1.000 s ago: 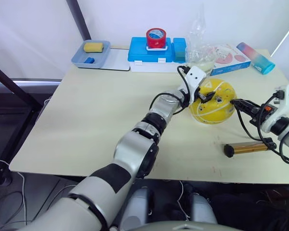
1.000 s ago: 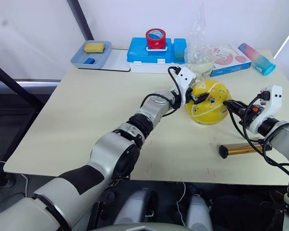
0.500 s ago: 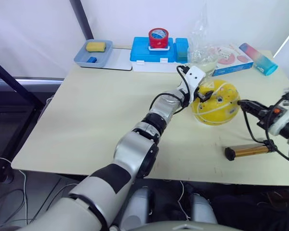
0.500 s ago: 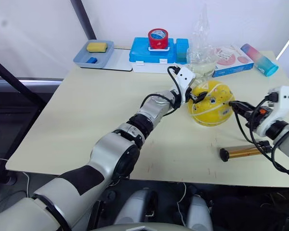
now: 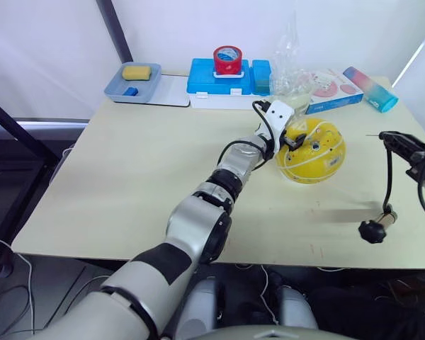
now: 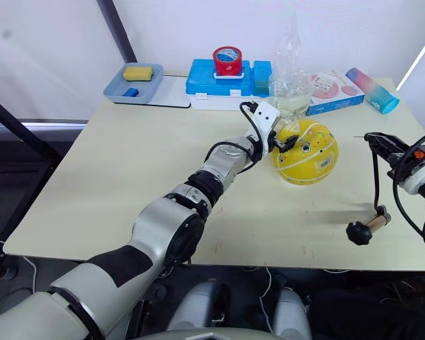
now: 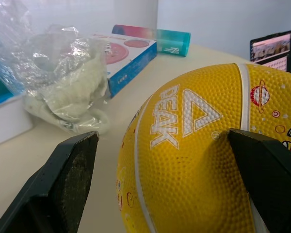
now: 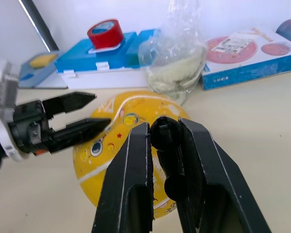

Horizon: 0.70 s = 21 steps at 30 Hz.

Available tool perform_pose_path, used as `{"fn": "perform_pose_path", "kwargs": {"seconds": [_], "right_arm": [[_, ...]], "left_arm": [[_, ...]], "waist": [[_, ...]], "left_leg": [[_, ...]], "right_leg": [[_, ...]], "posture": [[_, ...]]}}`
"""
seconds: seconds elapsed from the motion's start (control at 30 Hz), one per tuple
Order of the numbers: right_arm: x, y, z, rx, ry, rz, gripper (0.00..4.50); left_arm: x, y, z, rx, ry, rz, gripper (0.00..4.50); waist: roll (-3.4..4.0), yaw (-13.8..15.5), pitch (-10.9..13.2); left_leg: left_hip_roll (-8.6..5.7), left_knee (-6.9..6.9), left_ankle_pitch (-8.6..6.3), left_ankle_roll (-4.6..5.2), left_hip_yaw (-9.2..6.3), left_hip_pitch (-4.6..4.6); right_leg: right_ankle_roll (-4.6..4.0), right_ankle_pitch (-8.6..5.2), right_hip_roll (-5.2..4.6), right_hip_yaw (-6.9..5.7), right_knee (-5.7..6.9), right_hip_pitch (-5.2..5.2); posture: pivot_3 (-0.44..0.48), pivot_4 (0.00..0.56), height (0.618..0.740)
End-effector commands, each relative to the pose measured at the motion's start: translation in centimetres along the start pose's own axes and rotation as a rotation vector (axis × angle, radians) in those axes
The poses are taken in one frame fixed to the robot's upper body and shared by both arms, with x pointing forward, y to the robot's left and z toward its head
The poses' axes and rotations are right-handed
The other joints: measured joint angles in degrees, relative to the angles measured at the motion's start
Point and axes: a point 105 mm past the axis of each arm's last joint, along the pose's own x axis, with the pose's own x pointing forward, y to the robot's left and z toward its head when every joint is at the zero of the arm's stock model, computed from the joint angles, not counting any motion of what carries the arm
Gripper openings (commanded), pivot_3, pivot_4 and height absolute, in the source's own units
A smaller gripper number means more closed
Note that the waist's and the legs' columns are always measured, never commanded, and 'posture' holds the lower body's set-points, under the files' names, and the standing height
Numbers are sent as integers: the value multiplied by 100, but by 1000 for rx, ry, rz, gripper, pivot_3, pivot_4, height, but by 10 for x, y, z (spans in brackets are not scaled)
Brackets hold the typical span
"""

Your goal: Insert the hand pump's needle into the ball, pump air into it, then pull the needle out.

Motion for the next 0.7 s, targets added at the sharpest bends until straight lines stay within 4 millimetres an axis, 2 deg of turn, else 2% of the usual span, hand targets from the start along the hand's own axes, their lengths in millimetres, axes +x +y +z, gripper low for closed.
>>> {"fn": "perform_pose_path", "kwargs": {"seconds": [0.03, 0.2, 0.43, 0.63, 0.7], "right_arm": [[3, 0, -2, -48, -29, -7, 302], [8, 0, -11, -43, -35, -1, 302], [8, -8, -4, -22, -92, -13, 302], [8, -8, -5, -18, -106, 5, 302], [8, -9, -7, -19, -104, 5, 302]], "left_arm": [[10, -39, -7, -82, 0, -105, 4500], [10, -36, 17, -75, -80, -136, 4500], [4, -35, 66, -60, -253, -235, 4500], [-11, -26, 97, -39, -379, -318, 4500], [-19, -21, 101, -22, -407, -349, 4500]], "waist": [[0, -10, 0], [2, -16, 2], [6, -38, 10], [12, -54, 13], [15, -54, 15]], "left_leg": [[0, 0, 0, 0, 0, 0], [-6, 0, 0, 0, -2, -19], [-8, -1, -1, 1, -1, -32], [-6, -3, -1, 1, 1, -32], [-6, -2, -1, 1, 1, -32]], "right_leg": [[0, 0, 0, 0, 0, 0], [0, 0, 0, 0, 0, -19], [1, 0, 0, -1, -5, -30], [1, -1, 1, 0, -3, -34], [1, -1, 1, 0, -2, -34]], "posture": [[0, 150, 739], [0, 150, 739], [0, 150, 739], [0, 150, 739], [0, 150, 739]]}}
